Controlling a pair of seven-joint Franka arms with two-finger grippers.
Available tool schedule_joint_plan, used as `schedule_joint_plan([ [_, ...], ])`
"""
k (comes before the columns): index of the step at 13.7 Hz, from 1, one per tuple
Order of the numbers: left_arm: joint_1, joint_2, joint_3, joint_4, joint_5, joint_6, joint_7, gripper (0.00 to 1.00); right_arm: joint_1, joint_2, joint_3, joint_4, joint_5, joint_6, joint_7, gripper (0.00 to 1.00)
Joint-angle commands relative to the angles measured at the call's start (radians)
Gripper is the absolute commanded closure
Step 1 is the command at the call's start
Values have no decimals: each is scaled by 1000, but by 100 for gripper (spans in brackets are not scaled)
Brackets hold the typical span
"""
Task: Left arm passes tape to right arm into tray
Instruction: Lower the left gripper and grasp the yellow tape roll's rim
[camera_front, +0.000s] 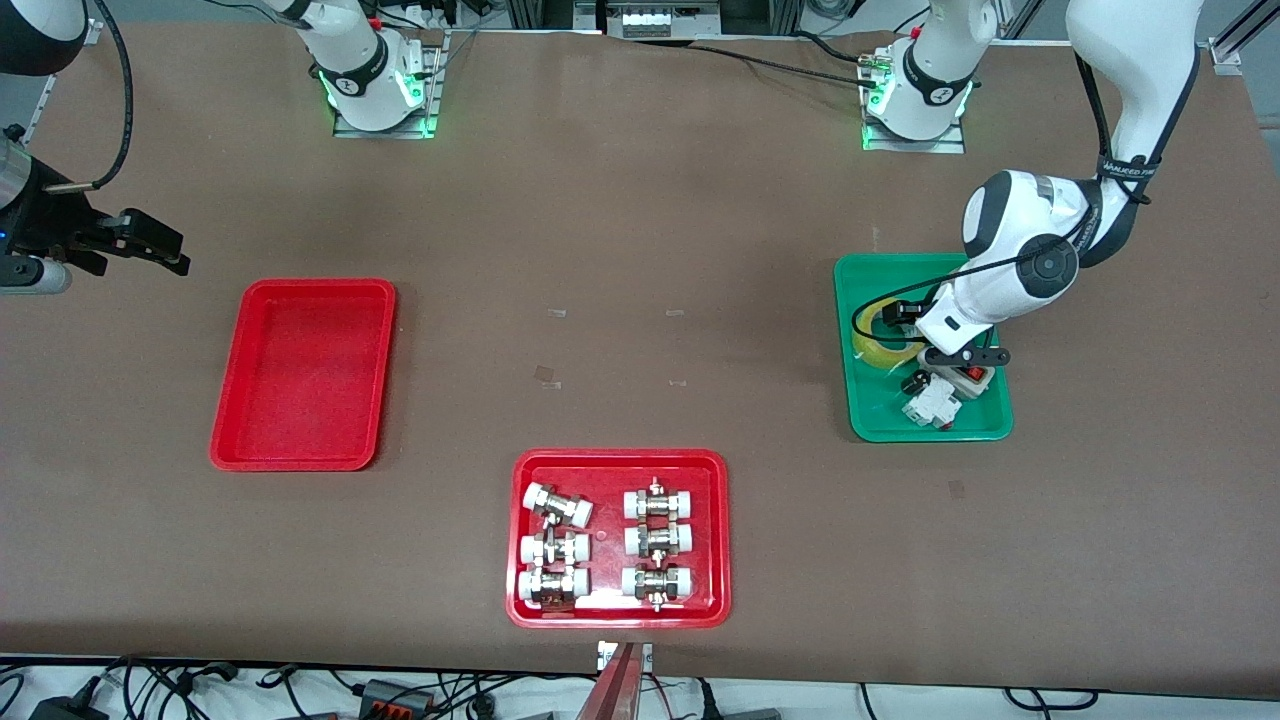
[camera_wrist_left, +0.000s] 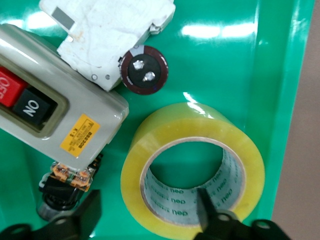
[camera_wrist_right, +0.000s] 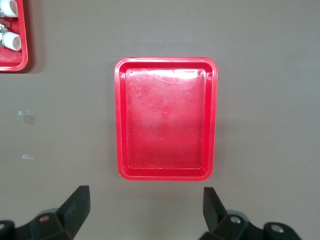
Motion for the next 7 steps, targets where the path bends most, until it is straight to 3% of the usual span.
schedule_joint_plan([
  [1, 15, 6, -5, -12, 5, 28, -7, 53, -7, -5, 8, -1, -6, -5, -10, 0],
  [2, 16, 7, -5, -12, 5, 28, -7, 69, -7, -4, 8, -1, -6, -5, -10, 0],
  [5, 25, 3, -7, -17, 5, 29, 0, 99, -7, -2, 8, -1, -6, -4, -10, 0],
  [7, 32, -2, -10, -17, 5, 25, 6, 99, -7, -1, 8, -1, -6, -4, -10, 0],
])
